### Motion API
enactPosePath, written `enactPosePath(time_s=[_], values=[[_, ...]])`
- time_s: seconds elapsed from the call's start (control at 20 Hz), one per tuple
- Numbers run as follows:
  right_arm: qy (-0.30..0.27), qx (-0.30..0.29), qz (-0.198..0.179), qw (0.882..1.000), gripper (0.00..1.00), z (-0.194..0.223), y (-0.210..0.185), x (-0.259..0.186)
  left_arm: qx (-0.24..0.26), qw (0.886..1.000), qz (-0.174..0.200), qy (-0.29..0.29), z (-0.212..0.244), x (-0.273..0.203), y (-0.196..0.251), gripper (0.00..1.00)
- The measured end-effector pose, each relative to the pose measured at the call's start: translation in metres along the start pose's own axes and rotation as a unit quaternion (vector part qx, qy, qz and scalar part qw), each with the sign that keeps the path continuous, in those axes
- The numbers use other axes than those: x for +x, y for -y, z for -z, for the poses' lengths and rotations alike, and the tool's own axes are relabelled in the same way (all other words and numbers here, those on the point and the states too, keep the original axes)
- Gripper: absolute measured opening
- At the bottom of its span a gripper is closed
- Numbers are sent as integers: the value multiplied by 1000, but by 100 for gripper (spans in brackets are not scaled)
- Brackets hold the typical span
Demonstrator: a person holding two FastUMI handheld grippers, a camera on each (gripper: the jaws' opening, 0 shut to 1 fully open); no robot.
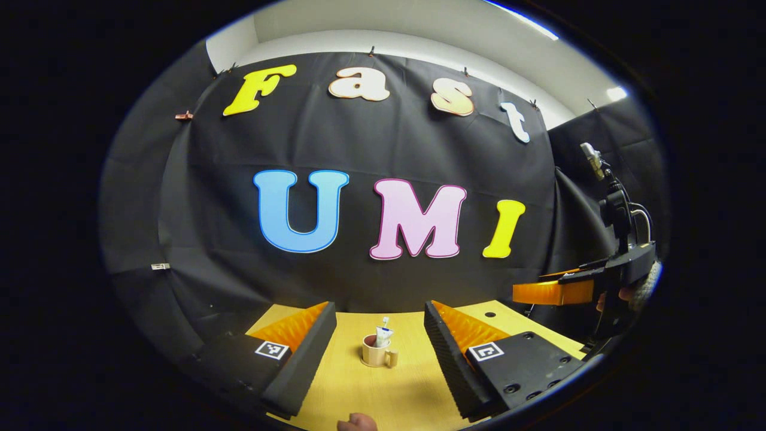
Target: Put the toothbrush and toothpaste on the desktop into the cup, then pick up the cup and place it on the coaster on the desktop.
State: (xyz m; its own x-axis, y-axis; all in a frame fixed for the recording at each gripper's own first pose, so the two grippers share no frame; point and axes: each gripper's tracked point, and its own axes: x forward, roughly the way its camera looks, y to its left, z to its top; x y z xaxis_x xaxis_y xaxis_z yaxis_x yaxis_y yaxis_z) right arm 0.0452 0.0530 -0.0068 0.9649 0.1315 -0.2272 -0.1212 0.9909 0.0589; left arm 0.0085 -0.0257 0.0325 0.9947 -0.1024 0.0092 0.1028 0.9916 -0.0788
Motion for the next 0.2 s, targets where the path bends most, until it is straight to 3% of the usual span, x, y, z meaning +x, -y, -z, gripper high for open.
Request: enactPosePath(time_s=[0.2], values=[[5,7,-5,1000,100,3,13,-8,-3,1000,15,-15,6,4,37,94]])
